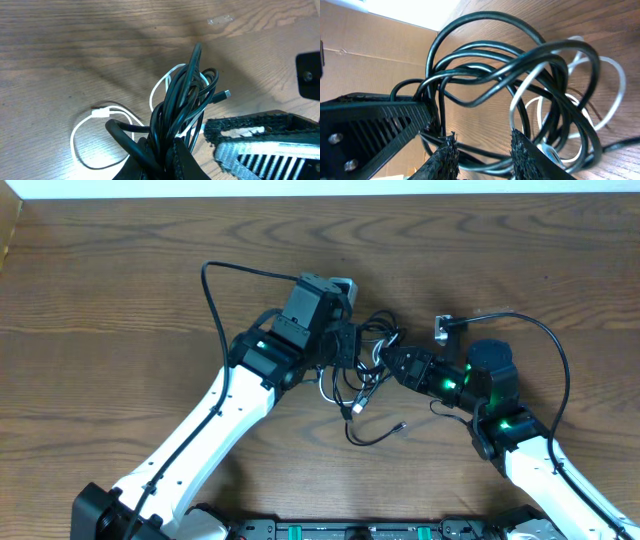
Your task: Untangle cables
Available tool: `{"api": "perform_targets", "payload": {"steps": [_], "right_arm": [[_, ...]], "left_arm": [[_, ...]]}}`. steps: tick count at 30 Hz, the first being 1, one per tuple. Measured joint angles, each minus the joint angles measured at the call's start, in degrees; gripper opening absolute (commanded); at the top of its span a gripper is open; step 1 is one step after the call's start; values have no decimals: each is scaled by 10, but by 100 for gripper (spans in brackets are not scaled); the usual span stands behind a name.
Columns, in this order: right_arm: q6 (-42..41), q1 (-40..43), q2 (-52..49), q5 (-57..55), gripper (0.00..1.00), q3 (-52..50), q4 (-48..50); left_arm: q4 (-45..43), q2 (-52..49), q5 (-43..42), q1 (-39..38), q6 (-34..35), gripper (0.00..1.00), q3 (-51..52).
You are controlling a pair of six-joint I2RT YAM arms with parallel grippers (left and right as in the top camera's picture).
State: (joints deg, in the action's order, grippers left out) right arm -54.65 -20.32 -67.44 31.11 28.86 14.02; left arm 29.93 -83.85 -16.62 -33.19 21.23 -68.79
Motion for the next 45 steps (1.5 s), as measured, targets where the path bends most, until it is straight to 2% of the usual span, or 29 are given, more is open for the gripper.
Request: {"api": "perform_targets", "payload": {"steps": [15, 21, 40, 43, 44, 45], "right_arm": [[7, -14, 0, -59, 29, 0, -50], [9, -18, 0, -78, 32, 0, -50], [6, -18, -34, -115, 26, 0, -28], [7, -18, -34, -123, 10, 0, -37], [5, -18, -34, -126, 2, 0, -40], [5, -18, -34, -129, 1, 0, -42]], "left_arm": [[0, 0, -4, -15, 0, 8, 0], [0, 0, -7, -15, 0, 8, 0], [-2, 0, -42, -15, 15, 8, 0], [-2, 0, -45, -15, 15, 8, 0], [-2, 0, -46, -15, 15, 8, 0], [-2, 0, -47, -15, 15, 7, 0]]}}
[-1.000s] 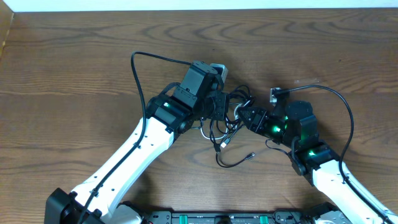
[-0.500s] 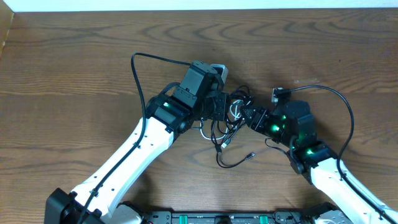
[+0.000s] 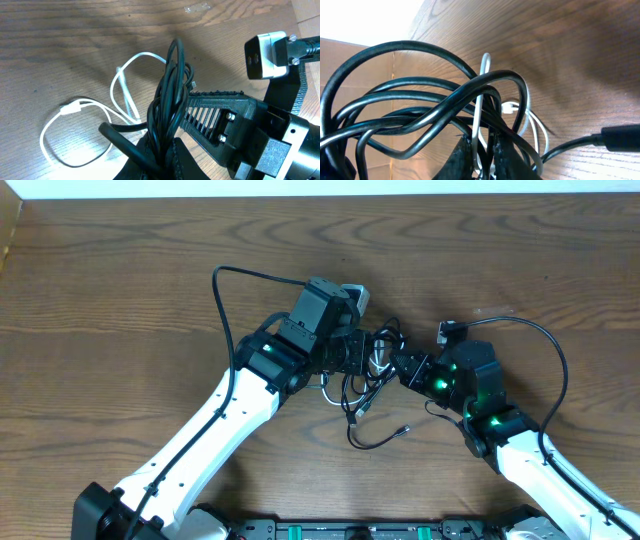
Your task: Untangle cables
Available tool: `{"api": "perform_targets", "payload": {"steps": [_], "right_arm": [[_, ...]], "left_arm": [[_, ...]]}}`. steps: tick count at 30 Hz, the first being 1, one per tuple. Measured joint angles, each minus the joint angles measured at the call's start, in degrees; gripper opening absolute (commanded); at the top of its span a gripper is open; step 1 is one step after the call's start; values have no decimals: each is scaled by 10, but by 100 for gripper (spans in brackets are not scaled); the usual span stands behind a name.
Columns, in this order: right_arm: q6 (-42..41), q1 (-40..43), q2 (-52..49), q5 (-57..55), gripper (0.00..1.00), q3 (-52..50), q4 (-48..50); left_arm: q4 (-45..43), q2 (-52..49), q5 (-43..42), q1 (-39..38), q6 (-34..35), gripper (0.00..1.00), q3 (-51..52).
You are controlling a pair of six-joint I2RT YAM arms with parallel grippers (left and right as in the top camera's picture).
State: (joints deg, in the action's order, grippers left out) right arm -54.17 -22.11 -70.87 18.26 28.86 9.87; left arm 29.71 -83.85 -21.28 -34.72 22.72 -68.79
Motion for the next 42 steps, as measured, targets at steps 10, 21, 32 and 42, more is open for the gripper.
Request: {"api": "perform_targets", "payload": {"steps": [10, 21, 32, 42], "right_arm": [[12, 19, 2, 17, 1, 8, -87], [81, 174, 3, -21, 1, 5, -220], [184, 204, 3, 109, 1, 3, -163], [126, 209, 3, 365, 1, -1, 200]], "left_arm": [[3, -1, 100, -2, 0, 7, 1], [-2, -2, 176, 61, -3, 7, 5], [0, -2, 143, 68, -7, 15, 5], [2, -2, 121, 68, -7, 24, 5]]}}
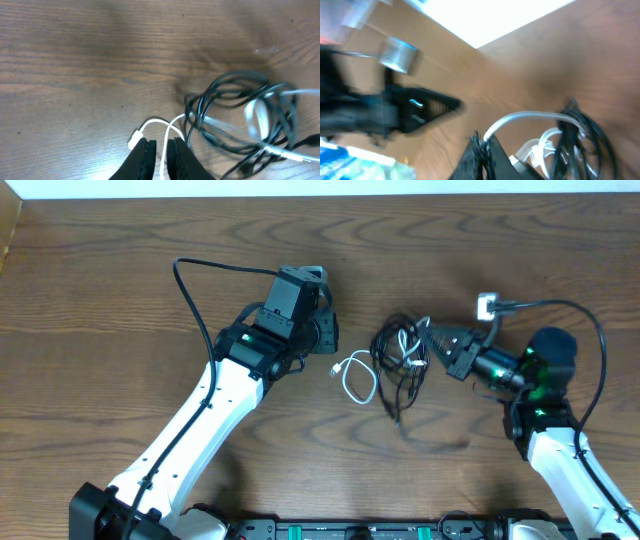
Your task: Untangle cables
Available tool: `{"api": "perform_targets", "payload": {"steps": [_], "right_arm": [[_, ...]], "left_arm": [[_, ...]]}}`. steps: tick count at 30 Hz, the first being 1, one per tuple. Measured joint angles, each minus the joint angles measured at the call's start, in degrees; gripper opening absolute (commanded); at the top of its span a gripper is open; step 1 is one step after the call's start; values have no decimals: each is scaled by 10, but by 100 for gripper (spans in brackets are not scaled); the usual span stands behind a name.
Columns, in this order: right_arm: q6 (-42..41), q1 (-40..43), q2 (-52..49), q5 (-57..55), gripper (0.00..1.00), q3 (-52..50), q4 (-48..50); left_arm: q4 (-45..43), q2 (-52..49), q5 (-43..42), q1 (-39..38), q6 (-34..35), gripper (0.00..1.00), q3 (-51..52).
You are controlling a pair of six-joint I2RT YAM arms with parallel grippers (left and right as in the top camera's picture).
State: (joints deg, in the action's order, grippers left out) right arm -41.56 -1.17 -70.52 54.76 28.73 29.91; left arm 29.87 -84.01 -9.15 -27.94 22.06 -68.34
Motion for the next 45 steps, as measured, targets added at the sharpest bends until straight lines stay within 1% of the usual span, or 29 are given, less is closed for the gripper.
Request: {"api": "perform_targets", "payload": {"steps": [2, 4, 6, 9, 11, 12, 14, 18, 21, 25, 29, 31, 33, 36, 39, 45], "right_arm": [[-46, 6, 0, 19, 1, 0, 92], [-84, 8, 0, 29, 1, 1, 167], [-115, 7, 1, 37, 1, 1, 210], [-159, 7, 2, 45, 1, 1, 225], [-179, 7, 2, 48, 1, 1, 225], [-191, 7, 2, 50, 1, 1, 225], [-217, 7, 2, 53, 1, 1, 225], [-281, 14, 2, 63, 1, 1, 226], [-320, 31, 2, 74, 1, 1, 226], [-375, 60, 2, 90, 1, 1, 226], [-432, 75, 2, 106, 1, 1, 228], [-461, 76, 2, 116, 1, 1, 239], [-498, 76, 1, 129, 1, 0, 271], [-548, 76, 1, 139, 1, 0, 325], [-585, 76, 1, 145, 1, 0, 358], [-617, 76, 1, 152, 1, 0, 362]], "left_arm": [[0, 0, -3, 0, 0, 32, 0], [0, 0, -15, 0, 0, 43, 0], [0, 0, -30, 0, 1, 51, 0], [-2, 0, -53, 0, -5, 57, 0], [-6, 0, -71, 0, -23, 63, 0], [-12, 0, -83, 0, -40, 71, 0], [-31, 0, -122, 0, -92, 75, 0], [-49, 0, -180, 0, -189, 77, 0], [-46, 0, -201, 0, -235, 77, 0], [-35, 0, -257, 0, -305, 77, 0], [-32, 0, -288, 0, -354, 77, 0], [-34, -2, -298, 0, -371, 77, 0], [-38, -12, -303, 0, -382, 77, 0], [-68, -48, -313, 0, -389, 78, 0], [-102, -81, -324, -5, -391, 78, 1], [-155, -112, -337, -27, -390, 78, 1]]}}
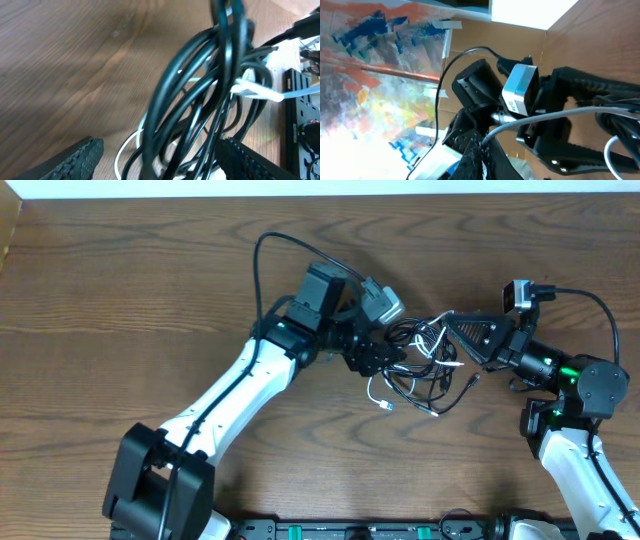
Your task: Untangle cables
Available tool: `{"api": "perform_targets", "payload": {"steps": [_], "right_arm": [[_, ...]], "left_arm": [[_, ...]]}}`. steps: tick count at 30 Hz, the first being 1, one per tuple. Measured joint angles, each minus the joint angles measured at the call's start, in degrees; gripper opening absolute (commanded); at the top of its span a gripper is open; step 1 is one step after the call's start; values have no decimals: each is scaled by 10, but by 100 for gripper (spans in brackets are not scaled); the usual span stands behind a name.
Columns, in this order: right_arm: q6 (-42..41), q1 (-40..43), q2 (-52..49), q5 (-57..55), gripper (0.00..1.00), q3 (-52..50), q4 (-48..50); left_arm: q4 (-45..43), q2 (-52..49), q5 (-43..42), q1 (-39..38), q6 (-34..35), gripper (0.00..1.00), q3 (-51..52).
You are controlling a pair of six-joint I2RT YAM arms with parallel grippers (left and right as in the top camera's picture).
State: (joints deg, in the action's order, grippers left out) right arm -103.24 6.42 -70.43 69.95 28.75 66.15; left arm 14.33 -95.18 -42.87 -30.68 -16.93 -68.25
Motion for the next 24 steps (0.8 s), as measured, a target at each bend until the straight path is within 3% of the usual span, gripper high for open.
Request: {"api": "perform_targets", "payload": {"steps": [1, 3, 5, 6, 7, 13, 19, 24], "right_arm": [[-2, 0, 0, 1, 1, 0, 0], [-8, 0, 0, 2, 1, 0, 0], [-13, 0, 0, 2, 1, 0, 0], [-16, 0, 0, 3, 1, 0, 0], [-18, 0, 0, 3, 1, 0, 1], [-25, 0, 0, 3, 1, 0, 1], [-8, 15, -1, -4, 1, 0, -6], [59, 61, -1, -24, 1, -1, -44]], "left_arm": [[-5, -2, -2, -3, 2, 77, 0], [-18, -5, -4, -11, 2, 67, 0], [-25, -6, -5, -17, 2, 40, 0], [-27, -7, -6, -21, 4, 19, 0], [-29, -7, -6, -25, 4, 8, 0], [-21, -7, 4, -43, 4, 7, 0], [56, -7, 110, -27, 6, 8, 0], [97, -6, 180, 26, 30, 7, 0]]}}
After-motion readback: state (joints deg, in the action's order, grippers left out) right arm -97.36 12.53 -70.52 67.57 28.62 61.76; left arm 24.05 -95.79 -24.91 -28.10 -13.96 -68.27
